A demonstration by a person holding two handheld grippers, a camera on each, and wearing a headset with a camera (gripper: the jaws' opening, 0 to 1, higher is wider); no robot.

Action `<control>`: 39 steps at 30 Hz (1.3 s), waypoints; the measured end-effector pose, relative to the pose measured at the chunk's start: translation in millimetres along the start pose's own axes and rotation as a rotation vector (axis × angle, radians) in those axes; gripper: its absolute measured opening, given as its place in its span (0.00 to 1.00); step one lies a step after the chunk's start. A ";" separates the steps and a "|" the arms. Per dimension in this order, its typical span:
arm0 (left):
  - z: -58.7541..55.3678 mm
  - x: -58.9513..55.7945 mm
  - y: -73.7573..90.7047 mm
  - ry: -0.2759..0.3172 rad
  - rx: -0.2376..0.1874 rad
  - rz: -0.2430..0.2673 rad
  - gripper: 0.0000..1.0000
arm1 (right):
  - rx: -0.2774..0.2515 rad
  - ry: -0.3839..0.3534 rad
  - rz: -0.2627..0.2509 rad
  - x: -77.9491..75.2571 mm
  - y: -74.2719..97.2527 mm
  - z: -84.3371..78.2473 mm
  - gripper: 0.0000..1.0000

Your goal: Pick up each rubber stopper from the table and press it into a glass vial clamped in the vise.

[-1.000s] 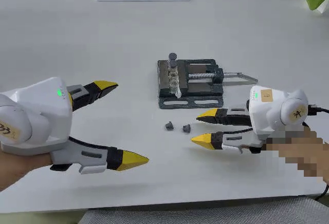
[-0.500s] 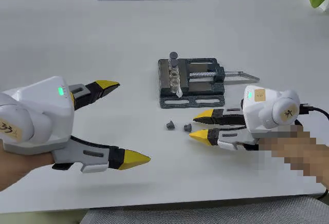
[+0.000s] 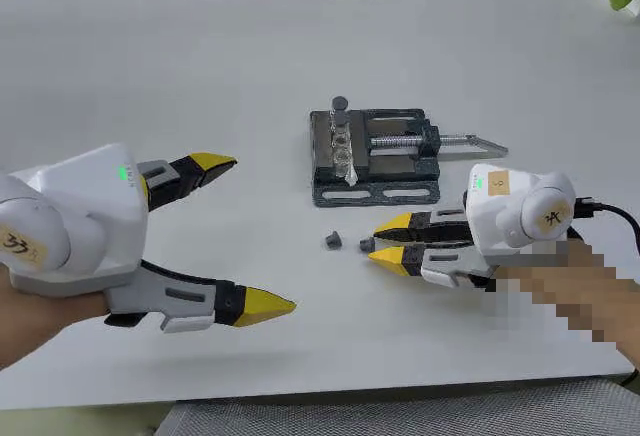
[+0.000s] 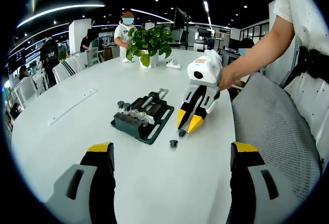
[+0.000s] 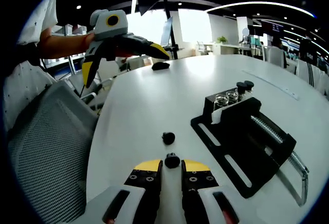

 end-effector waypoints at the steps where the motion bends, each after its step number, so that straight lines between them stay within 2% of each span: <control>1: 0.2 -0.1 0.1 0.001 -0.001 0.000 0.94 | -0.002 -0.001 0.001 0.1 -0.1 0.3 0.10; 26: 1.1 -2.4 -0.4 -0.004 -0.007 -0.004 0.92 | 0.009 0.007 0.010 1.5 -0.8 1.9 0.07; 31: 3.6 -2.4 -0.5 -0.007 -0.016 -0.003 0.91 | 0.001 0.004 0.005 -0.8 7.5 5.1 0.07; 39: 14.6 -3.2 -1.2 -0.021 -0.045 0.001 0.87 | -0.029 0.021 -0.006 -1.1 30.2 21.3 0.06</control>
Point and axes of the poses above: the centre of the closed fingertips' face, and the gripper's own axes: y roughly backward along the fingers, x roughly to its left, z roughly out of its top, the point moved 5 cm from there along y, roughly backward along the fingers, and after that the axes turned 10 degrees about x, right-handed, at the moved point
